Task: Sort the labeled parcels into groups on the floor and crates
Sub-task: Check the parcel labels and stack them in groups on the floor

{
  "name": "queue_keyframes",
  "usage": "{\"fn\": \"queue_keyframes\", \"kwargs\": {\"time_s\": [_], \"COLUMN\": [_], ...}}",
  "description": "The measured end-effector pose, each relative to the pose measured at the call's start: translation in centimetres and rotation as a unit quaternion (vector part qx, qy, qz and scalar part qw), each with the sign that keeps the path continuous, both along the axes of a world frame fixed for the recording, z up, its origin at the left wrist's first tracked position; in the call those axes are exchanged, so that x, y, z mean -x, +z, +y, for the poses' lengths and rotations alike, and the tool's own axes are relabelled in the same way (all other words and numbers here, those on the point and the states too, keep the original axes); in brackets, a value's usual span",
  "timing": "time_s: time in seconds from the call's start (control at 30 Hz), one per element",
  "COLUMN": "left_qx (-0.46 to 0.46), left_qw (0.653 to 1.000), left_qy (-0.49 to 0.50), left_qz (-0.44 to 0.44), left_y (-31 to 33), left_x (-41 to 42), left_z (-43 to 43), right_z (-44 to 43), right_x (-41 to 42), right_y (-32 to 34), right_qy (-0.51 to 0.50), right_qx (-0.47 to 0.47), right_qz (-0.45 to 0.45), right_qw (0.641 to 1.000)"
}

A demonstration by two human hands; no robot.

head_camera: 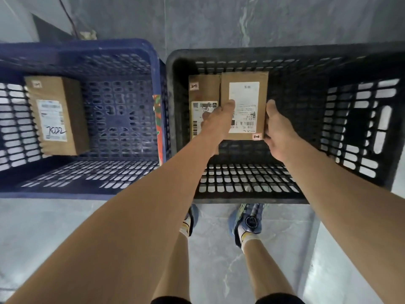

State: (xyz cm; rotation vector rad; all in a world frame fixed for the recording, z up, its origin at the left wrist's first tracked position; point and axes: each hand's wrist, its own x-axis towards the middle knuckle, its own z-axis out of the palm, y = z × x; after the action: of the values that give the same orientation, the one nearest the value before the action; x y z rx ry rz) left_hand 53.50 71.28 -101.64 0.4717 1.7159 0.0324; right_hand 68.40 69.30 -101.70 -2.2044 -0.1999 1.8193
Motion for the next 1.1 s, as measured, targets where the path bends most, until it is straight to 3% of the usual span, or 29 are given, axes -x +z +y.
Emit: {"fn": "queue_keyframes", "kwargs": {"time_s": [0.13, 0.27, 0.4, 0.6, 0.83, 1.1], "left_qx": [-0.016, -0.103, -0.117, -0.086, -0.11, -0.118], "left_qw": [0.999, 0.99, 0.986, 0.99, 0.985, 0.99], "left_qy": [-0.039, -0.087, -0.123, -0.11, -0.132, -0.074], "left_qz": [-0.001, 0.031, 0.003, -0.004, -0.012, -0.027], "left_y": [1.9, 0.7, 0.2, -1.4, -0.4, 4.3], "left_x": [-0.4, -0.5, -1.1, -1.8, -2.3, -1.2], "left_z": [-0.1, -1.7, -2.3, -2.6, -2.7, -1.3], "right_z": [-0.3, -0.6, -0.8, 0.1, 1.2, 2.8], "right_x": [0.0, 0.7, 0.9, 0.5, 0.0, -0.1], "right_y": [-1.0, -1.4, -1.9, -3.2, -3.3, 3.4], "right_qy": [0.006, 0.039, 0.033, 0.06, 0.065, -0.01], "right_qx": [-0.008, -0.016, -0.015, -0.018, -0.018, -0.075], "right_qz": [0.031, 0.032, 0.04, 0.057, 0.059, 0.075], "right_qw": [0.999, 0.999, 0.999, 0.996, 0.996, 0.994]}}
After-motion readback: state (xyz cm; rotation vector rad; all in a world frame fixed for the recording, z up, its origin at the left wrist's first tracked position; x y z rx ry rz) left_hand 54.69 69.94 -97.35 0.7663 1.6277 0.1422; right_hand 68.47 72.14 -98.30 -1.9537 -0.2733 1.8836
